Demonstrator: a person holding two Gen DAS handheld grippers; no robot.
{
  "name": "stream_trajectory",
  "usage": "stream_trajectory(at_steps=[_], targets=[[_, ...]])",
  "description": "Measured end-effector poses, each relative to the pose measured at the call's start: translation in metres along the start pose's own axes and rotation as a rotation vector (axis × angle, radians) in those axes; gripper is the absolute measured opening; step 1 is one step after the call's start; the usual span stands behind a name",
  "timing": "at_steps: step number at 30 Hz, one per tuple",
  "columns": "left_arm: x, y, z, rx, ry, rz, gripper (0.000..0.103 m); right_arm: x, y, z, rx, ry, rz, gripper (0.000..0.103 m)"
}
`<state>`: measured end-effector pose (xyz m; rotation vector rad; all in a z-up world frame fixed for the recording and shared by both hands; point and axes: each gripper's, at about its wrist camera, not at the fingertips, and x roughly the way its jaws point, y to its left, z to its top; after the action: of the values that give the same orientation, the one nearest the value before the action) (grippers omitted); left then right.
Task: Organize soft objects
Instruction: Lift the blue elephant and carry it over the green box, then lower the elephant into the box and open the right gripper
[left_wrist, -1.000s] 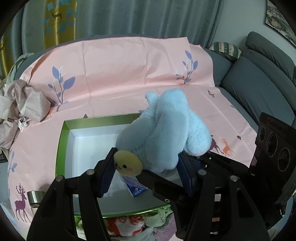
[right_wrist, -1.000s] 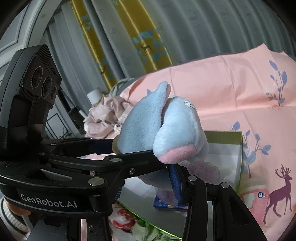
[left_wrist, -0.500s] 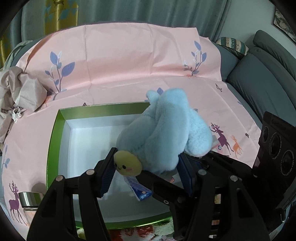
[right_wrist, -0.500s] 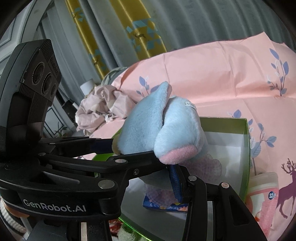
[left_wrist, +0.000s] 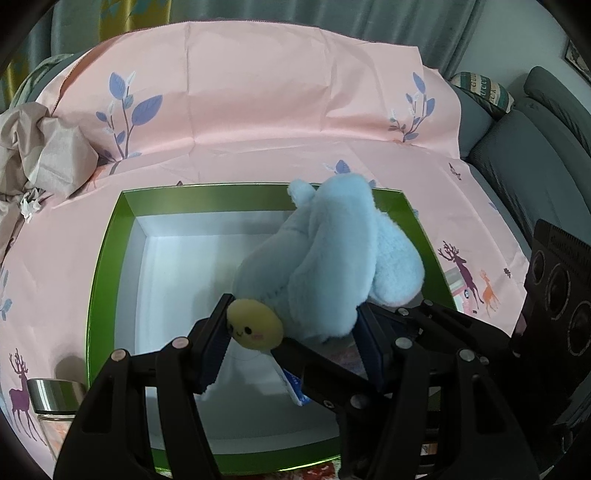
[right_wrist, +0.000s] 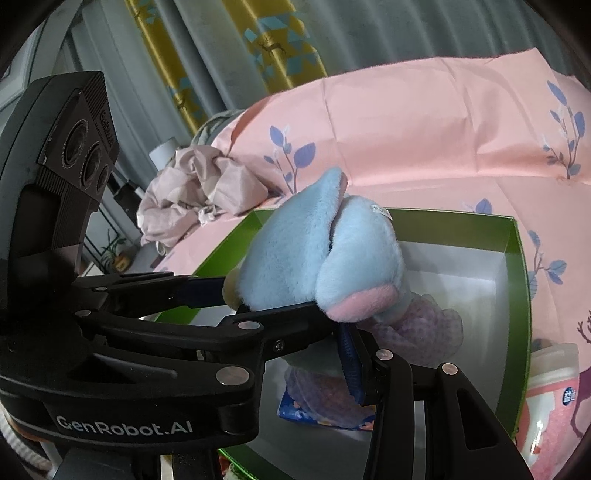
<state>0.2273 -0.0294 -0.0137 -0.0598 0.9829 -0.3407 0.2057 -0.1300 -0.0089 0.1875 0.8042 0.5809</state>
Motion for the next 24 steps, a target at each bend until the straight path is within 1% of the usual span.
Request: stream_trajectory(at_steps=[13, 18, 19, 21, 23, 24], targets=[[0.013, 0.008, -0.002, -0.030, 0.041, 0.013, 0.060, 0.009, 0.003, 0.001, -0.002, 0.050, -0.026, 0.046], [0.014, 0.008, -0.004, -0.034, 0.045, 0.021, 0.060, 0.010, 0.005, 0.001, -0.008, 0.059, -0.035, 0.048], [0.014, 0.008, -0.004, -0.031, 0.044, 0.023, 0.062, 0.010, 0.005, 0.001, -0.007, 0.060, -0.036, 0.048], [0.014, 0.007, -0.005, -0.025, 0.045, 0.029, 0.062, 0.011, 0.005, 0.001, -0.003, 0.064, -0.036, 0.049], [0.014, 0.006, -0.005, -0.022, 0.046, 0.037, 0.065, 0.011, 0.004, 0.001, 0.002, 0.069, -0.039, 0.052], [0.013, 0.007, -0.005, -0.022, 0.044, 0.050, 0.072, 0.012, 0.004, 0.001, 0.003, 0.071, -0.043, 0.054]])
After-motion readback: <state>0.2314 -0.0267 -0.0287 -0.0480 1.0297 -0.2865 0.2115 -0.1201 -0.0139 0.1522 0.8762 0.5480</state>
